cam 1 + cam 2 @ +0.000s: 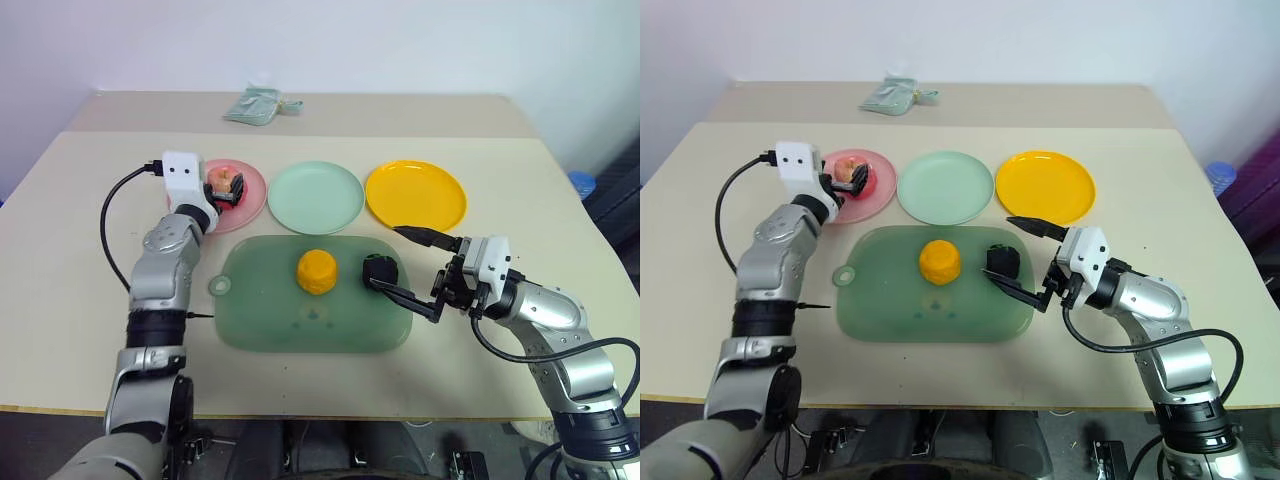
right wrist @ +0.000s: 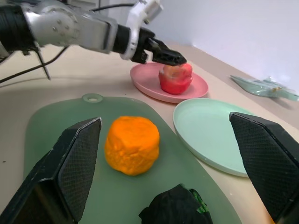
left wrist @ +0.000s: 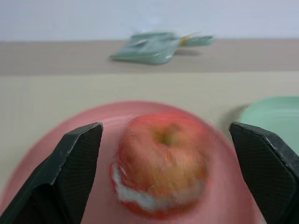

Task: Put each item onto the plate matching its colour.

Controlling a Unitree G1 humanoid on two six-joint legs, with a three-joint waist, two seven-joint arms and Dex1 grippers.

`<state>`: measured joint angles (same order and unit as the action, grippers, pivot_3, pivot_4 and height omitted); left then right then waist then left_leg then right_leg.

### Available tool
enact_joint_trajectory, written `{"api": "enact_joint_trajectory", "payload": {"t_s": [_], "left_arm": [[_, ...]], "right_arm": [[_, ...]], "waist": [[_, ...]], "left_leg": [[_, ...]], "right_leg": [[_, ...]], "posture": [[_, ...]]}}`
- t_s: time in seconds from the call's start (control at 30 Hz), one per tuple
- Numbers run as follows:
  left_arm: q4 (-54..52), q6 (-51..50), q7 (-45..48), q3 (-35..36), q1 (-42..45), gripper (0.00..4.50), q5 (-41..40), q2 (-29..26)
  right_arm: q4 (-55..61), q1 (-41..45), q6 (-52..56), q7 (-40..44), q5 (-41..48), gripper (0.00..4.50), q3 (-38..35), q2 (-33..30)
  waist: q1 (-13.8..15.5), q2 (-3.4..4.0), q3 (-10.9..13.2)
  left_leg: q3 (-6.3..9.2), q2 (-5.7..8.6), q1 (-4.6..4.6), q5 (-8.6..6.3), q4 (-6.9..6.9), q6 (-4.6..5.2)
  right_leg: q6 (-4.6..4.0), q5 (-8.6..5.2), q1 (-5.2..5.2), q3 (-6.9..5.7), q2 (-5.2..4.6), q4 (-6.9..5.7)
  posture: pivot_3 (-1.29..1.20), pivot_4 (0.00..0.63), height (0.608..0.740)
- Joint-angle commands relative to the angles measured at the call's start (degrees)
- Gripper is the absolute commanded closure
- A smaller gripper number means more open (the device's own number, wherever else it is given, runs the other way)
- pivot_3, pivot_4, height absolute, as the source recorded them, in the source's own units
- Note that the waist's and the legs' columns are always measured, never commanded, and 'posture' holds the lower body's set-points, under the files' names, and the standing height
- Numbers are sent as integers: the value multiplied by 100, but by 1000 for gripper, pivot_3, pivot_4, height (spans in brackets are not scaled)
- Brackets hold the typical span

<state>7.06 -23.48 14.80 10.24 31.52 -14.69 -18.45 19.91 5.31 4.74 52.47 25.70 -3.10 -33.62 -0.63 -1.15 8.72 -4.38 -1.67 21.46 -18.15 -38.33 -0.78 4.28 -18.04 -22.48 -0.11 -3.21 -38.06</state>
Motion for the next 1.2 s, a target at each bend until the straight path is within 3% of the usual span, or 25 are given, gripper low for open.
{"api": "enact_joint_trajectory", "payload": {"t_s": [0.03, 0.23, 0.5, 0.67, 0.73, 0.93, 1.2], "left_arm": [[-1162, -338, 895, -105, -404, 60, -710, -170], [-2188, -790, 2187, -608, -1306, 60, -1295, -668], [-2336, -940, 2859, -666, -1545, 60, -1654, -949], [-2462, 13, 3442, -204, -2275, 60, -1531, -1369], [-2330, 566, 4070, 187, -2701, 60, -1753, -1527], [-2118, 881, 5556, 819, -3456, 60, -2330, -2297], [-2083, 1048, 5701, 1112, -3834, 60, -2321, -2393]], "right_arm": [[108, 1, -5, -67, 26, 0, -36, 31], [144, 24, 112, -120, 26, 0, 65, 48], [303, 96, 589, -220, 143, 0, 234, 38], [322, 429, 1194, -506, 34, 0, 621, 180], [109, 777, 1518, -764, -211, 0, 875, 300], [-523, 1826, 2130, -919, -698, 0, 1627, 697], [-1016, 2479, 2694, -667, -1011, 0, 2124, 740]], "waist": [[-2, 0, 0], [-9, 1, 0], [-6, 1, 0], [-44, 2, 1], [-46, 3, 1], [2, 5, 5], [-53, 6, 5]], "left_leg": [[0, -1, 1, 1, 0, -2], [1, -1, -4, 1, 0, -2], [3, -1, -4, 0, 0, 0], [2, -5, -5, 0, 8, 0], [3, -6, -3, 0, 9, 0], [2, -5, 1, -2, 9, 4], [2, 3, 6, -18, 12, 32]], "right_leg": [[0, 0, -1, 0, 0, 0], [-1, 0, 6, 2, 0, 1], [-2, -1, 5, 2, 1, 1], [-4, -2, -3, 3, 3, 0], [-4, -2, -4, 3, 2, 0], [-10, -5, -12, -1, -6, 0], [-9, -4, -15, -4, -22, 3]], "posture": [[0, 150, 740], [0, 150, 740], [0, 150, 740], [0, 150, 740], [0, 150, 740], [0, 150, 740], [0, 150, 740]]}}
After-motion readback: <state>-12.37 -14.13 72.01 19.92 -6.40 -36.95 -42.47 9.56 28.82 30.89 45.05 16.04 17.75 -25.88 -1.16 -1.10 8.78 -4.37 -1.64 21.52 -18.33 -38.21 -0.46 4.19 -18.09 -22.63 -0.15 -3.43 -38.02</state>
